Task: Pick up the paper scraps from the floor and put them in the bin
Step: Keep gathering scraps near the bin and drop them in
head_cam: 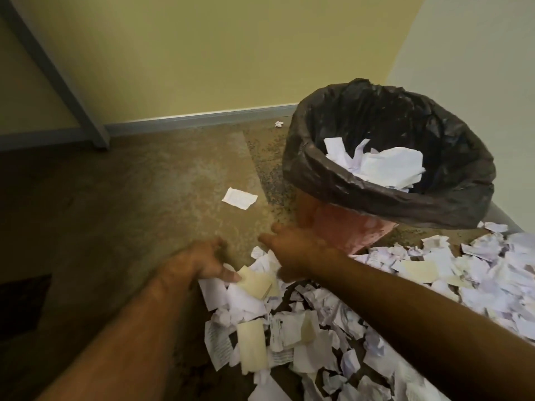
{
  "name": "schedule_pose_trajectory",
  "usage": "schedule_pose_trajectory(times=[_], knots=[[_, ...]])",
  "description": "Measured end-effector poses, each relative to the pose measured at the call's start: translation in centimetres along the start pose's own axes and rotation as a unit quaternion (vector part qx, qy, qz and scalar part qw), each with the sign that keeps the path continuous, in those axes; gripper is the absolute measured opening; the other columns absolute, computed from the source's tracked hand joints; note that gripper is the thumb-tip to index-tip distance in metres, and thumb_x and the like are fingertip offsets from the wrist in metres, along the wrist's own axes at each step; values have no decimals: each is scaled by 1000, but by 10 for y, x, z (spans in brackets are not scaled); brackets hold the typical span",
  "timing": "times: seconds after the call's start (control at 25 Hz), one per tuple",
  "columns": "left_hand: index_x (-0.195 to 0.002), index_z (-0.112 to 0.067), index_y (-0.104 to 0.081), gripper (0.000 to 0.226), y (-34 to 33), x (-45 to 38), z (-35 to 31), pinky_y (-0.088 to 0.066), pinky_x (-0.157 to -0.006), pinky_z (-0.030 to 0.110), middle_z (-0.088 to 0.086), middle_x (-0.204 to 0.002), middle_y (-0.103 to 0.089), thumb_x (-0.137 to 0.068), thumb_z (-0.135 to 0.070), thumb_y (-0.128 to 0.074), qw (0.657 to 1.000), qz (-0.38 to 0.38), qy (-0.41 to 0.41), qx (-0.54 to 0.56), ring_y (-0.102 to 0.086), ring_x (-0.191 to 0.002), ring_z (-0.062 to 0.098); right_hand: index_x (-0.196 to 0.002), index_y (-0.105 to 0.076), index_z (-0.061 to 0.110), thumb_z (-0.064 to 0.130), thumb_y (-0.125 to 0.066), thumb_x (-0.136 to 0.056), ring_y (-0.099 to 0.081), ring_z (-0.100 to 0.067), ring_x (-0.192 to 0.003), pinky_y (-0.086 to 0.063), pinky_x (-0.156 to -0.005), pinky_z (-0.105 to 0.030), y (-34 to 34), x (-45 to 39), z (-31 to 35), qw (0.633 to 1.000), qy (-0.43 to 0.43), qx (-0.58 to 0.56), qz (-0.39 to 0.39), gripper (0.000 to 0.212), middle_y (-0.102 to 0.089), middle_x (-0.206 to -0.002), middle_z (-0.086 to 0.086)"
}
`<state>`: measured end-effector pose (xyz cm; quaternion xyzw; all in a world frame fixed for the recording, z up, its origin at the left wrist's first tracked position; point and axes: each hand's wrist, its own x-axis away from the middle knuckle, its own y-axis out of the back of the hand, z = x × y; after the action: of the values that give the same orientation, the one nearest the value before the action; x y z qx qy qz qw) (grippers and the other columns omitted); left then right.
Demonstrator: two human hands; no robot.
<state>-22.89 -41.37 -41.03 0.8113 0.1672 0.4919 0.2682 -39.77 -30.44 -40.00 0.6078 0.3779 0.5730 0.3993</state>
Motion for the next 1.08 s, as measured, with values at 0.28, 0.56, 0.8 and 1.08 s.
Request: schedule_pose_trajectory(times=[0.28,0.56,0.8,1.08], knots=[[-136,-44,-33,105,-93,-11,18,-42,-95,44,4,-135,-34,-46,-86,-67,987,-157,1,-27,-37,-124,31,-150,-16,28,45,-82,-68,-30,-36,-139,-44,-99,-45,-54,-25,6,996,-10,-10,88,107,-31,-148,-18],[-105,-26,-70,38,-100,-13,-3,-54,-77,32,-2,-98,-69,-69,-24,-82,957,-243,-53,147,-66,-91,18,-124,-54,16,12,-68,-80,-57,-32,-109,-48,-86,-39,-49,-25,2,996,14,-85,4,45,-54,-117,-13],[-81,-24,-70,25,-71,5,-12,-50,-61,22,-5,-81,-68,-65,-18,-88,952,-255,-22,165,-65,-74,14,-119,-63,17,10,-64,-85,-60,-25,-106,-52,-91,-33,-13,-11,-19,995,-31,-93,-10,35,-64,-115,-7],[-90,-20,-72,24,-8,67,-40,-52,-55,18,-1,-94,-69,-71,-15,-85,949,-295,-30,106,-66,-77,14,-100,-71,19,5,-62,-81,-60,-19,-79,-48,-72,-25,28,42,-22,961,-125,-199,-149,25,-71,-93,-4]])
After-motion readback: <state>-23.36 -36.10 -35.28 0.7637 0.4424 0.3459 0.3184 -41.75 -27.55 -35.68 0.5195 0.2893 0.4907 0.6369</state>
